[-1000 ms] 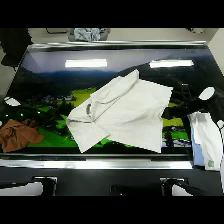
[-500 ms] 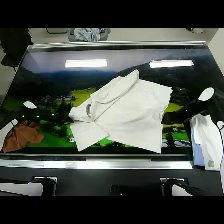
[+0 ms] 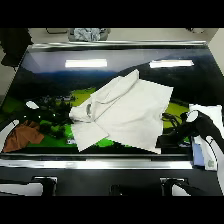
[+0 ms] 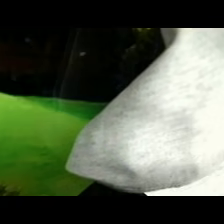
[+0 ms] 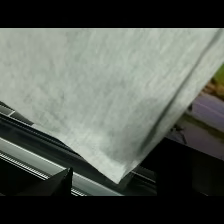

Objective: Fold the shirts.

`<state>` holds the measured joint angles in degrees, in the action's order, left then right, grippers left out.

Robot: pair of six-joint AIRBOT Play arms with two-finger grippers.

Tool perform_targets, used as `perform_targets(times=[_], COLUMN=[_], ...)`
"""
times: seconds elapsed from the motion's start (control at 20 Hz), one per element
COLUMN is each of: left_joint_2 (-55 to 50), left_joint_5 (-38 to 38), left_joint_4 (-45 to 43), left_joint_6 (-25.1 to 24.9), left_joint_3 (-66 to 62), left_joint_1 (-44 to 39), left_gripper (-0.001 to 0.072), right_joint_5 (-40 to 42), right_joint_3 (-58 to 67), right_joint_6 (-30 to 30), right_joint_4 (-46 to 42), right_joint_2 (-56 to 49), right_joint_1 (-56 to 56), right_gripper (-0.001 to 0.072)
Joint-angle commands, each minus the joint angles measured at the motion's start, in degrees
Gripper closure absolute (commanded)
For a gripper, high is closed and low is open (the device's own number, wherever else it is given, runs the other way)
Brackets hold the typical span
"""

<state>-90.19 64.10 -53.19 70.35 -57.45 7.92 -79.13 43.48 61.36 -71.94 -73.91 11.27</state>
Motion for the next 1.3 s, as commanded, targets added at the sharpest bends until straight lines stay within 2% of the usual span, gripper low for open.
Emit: perform_targets(times=[0.0, 0.15, 0.25, 0.3, 0.35, 0.4, 0.45, 0.5, 0.6, 0.7, 0.9, 1.05, 1.1, 1.15, 1.25], left_joint_2=[1.4, 1.42, 1.46, 1.44, 1.44, 1.44, 1.44, 1.46, 2.64, 7.67, 23.74, 34.49, 37.35, 40.09, 44.35], left_joint_5=[2.05, 2.54, 2.54, 2.54, 2.58, 2.82, 3.17, 4.52, 8.59, 9.46, 6.88, -1.99, -6.34, -9.7, -11.85], left_joint_4=[1.16, 1.18, 1.18, 1.18, 1.18, 1.16, 1.18, 1.18, 1.14, 1.16, 1.14, 0.74, -0.72, -2.64, -3.82], left_joint_6=[-0.61, -0.57, -0.59, -0.61, -0.98, -0.98, -0.9, -0.96, -1.01, -0.85, 0.79, 2.49, 5.81, 8.74, 11.78], left_joint_3=[-0.2, -0.2, -0.2, -0.24, -0.26, -0.37, -0.72, -1.64, -5.55, -11.26, -31.23, -49.57, -53.62, -56.57, -58.23], left_joint_1=[0.09, 0.09, 0.09, 0.09, 0.11, 0.15, 0.33, 0.61, 1.77, 3.23, 5.57, 7.85, 8.52, 8.9, 8.87], left_gripper=[0.067, 0.067, 0.067, 0.067, 0.067, 0.067, 0.067, 0.0671, 0.0673, 0.0674, 0.0673, 0.0673, 0.0673, 0.0673, 0.0673], right_joint_5=[1.62, 2.71, 5.44, 6.99, 8.04, 8.24, 8.35, 8.57, 6.67, 4.76, 5.14, 12.22, 14.95, 16.74, 16.79], right_joint_3=[-2.97, -3.37, -4.66, -5.33, -5.77, -5.75, -5.75, -5.51, -2.08, 6.47, 37.07, 61.51, 66.82, 70.86, 73.57], right_joint_6=[-0.52, 2.54, 2.97, 2.95, 2.93, 2.91, 2.69, 1.75, -2.64, -4.74, -7.08, -7.1, -6.99, -6.93, -6.75], right_joint_4=[-0.46, 0.46, 4.61, 7.21, 9.55, 10.49, 10.8, 10.73, 10.54, 8.17, -3.3, -9.33, -10.23, -10.34, -10.27], right_joint_2=[0.11, 0.09, 0.09, 0.07, 0.02, 0.04, 0.04, 0.11, 1.01, 4.26, 14.49, 22.27, 24.48, 26.56, 29.88], right_joint_1=[-0.04, -0.04, -0.04, -0.04, -0.04, -0.04, -0.04, -0.04, -0.04, -0.04, -0.04, -0.04, -0.04, -0.04, -0.04], right_gripper=[0.0088, 0.0111, 0.0175, 0.0178, 0.0243, 0.0368, 0.059, 0.066, 0.0662, 0.0662, 0.0662, 0.0662, 0.0662, 0.0662, 0.0662])
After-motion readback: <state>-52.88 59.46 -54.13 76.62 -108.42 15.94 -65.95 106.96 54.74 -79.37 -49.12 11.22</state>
